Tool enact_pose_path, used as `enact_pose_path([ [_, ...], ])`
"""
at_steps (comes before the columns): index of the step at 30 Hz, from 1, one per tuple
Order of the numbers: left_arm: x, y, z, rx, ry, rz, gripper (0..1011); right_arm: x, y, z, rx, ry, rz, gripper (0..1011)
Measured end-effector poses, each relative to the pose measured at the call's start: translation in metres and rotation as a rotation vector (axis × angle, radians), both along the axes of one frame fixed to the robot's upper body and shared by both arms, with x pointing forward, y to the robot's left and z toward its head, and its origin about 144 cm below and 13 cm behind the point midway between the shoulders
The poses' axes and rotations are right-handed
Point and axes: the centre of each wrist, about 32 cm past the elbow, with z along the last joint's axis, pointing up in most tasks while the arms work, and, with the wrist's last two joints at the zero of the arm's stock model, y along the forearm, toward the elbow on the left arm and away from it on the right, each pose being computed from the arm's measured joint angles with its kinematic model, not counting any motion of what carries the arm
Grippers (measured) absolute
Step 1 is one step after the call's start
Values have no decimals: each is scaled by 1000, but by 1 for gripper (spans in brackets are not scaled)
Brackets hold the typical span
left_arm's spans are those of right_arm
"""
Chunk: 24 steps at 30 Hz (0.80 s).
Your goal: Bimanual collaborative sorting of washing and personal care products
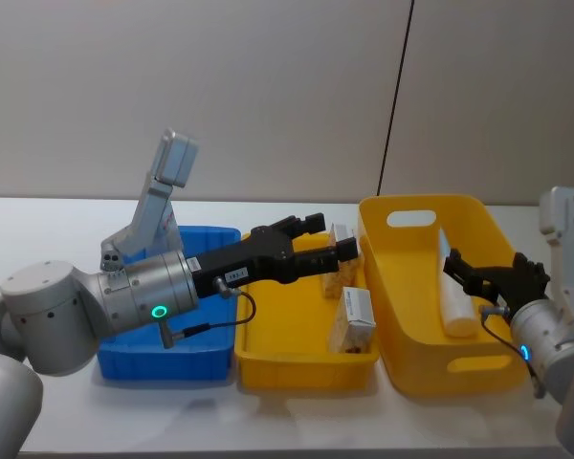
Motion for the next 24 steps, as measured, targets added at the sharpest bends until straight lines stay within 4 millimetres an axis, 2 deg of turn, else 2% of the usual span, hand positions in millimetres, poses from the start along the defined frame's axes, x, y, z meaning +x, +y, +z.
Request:
enact_pose_path([
  [16, 0, 0, 0, 0, 0, 0, 1001, -23, -14, 11, 105, -154, 182, 1003],
  [24, -4, 1, -3, 16, -4, 29, 1001, -25, -13, 8, 97, -159, 190, 1004],
])
